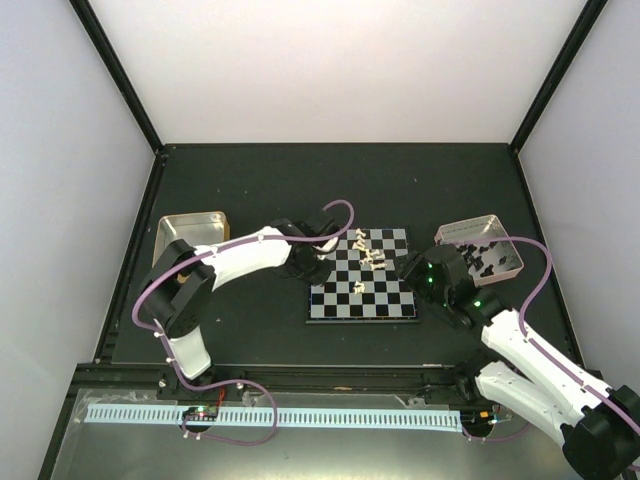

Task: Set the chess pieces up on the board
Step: Pick up the chess piece from the chessboard, then place the chess piece on the chessboard.

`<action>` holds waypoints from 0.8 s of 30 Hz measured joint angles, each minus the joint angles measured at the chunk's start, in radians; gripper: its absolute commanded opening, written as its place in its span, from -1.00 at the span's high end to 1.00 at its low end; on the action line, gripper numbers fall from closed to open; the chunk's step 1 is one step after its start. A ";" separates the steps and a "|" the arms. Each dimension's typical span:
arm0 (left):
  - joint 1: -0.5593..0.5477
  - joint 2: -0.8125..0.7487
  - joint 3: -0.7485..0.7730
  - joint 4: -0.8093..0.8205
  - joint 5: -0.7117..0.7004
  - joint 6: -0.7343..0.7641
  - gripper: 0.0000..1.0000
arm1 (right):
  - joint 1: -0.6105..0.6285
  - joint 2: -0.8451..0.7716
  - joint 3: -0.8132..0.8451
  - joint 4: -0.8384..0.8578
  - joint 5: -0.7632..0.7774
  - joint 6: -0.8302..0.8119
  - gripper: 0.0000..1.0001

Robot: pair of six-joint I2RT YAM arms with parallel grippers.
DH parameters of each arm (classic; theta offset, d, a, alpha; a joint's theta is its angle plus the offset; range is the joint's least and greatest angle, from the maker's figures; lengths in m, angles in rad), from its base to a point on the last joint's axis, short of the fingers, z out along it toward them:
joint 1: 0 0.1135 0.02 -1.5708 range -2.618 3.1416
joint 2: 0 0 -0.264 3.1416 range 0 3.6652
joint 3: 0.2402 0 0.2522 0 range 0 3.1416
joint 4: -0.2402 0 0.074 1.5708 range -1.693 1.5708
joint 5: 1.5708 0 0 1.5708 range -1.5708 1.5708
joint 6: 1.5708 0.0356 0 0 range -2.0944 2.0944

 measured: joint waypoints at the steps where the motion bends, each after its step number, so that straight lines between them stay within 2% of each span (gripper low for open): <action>1: 0.001 0.000 0.014 -0.002 -0.009 0.000 0.87 | 0.000 -0.001 0.000 -0.002 0.000 0.000 -0.20; 12: 0.047 0.116 0.212 -0.010 -0.056 0.012 0.87 | 0.000 -0.004 -0.009 -0.019 0.000 -0.003 -0.20; 24: 0.068 0.194 0.234 -0.036 -0.101 0.011 0.87 | 0.000 -0.007 -0.022 -0.019 -0.001 -0.003 -0.20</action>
